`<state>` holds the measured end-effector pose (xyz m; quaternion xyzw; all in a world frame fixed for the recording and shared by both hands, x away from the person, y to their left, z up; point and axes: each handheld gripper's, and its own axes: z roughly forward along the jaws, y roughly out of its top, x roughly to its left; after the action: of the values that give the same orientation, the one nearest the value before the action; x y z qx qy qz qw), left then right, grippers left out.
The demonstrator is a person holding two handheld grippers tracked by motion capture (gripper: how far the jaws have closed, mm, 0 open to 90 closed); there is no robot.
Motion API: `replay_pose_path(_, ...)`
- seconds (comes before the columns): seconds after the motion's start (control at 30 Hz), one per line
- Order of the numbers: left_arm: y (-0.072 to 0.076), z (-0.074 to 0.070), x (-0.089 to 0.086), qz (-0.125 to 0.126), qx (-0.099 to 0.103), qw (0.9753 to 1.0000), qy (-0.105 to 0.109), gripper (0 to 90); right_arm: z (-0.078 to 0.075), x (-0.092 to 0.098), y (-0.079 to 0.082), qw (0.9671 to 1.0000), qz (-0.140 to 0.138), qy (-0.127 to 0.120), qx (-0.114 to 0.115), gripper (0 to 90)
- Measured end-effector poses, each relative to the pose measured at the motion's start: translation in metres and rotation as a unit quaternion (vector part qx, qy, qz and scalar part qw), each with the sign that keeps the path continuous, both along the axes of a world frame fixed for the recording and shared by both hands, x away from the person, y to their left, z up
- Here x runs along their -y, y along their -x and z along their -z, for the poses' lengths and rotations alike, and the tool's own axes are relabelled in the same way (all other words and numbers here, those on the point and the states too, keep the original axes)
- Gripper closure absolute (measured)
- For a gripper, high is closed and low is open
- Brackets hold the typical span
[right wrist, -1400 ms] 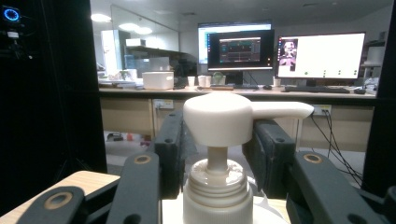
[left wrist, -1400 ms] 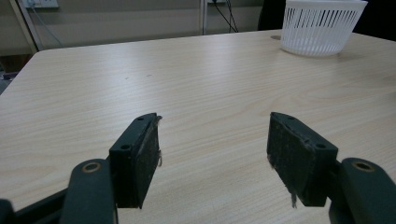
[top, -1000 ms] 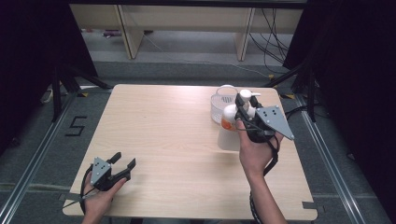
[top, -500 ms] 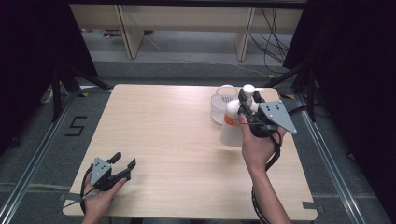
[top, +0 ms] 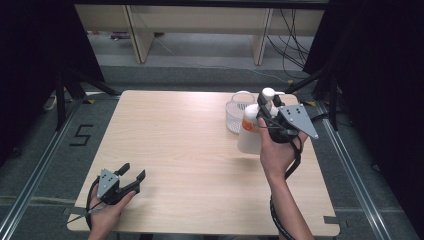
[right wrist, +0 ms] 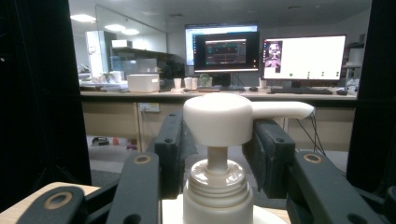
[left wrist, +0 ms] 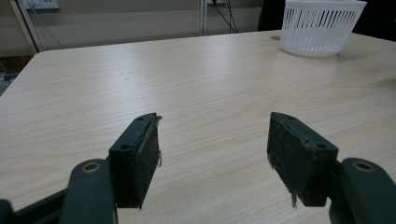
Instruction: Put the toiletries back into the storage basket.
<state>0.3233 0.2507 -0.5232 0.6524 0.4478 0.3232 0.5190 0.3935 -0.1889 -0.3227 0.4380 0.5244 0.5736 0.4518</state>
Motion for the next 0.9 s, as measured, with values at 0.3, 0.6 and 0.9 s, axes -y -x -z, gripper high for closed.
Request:
replay_pose_path(0.3, 0.000, 0.000, 0.000, 0.000, 0.000, 1.0000, 0.003, 33.7, 0.000, 0.000, -0.005, 0.9999, 0.007, -0.002, -0.008, 60.1)
replay_pose_path(0.6, 0.000, 0.000, 0.000, -0.003, -0.002, 1.0000, 0.005, 33.7, -0.001, -0.002, -0.013, 1.0000, 0.008, 0.001, -0.002, 60.1)
replay_pose_path(0.9, 0.000, 0.000, 0.001, -0.004, -0.003, 1.0000, 0.004, 33.7, -0.004, -0.004, -0.020, 0.9999, 0.010, 0.003, -0.008, 60.1)
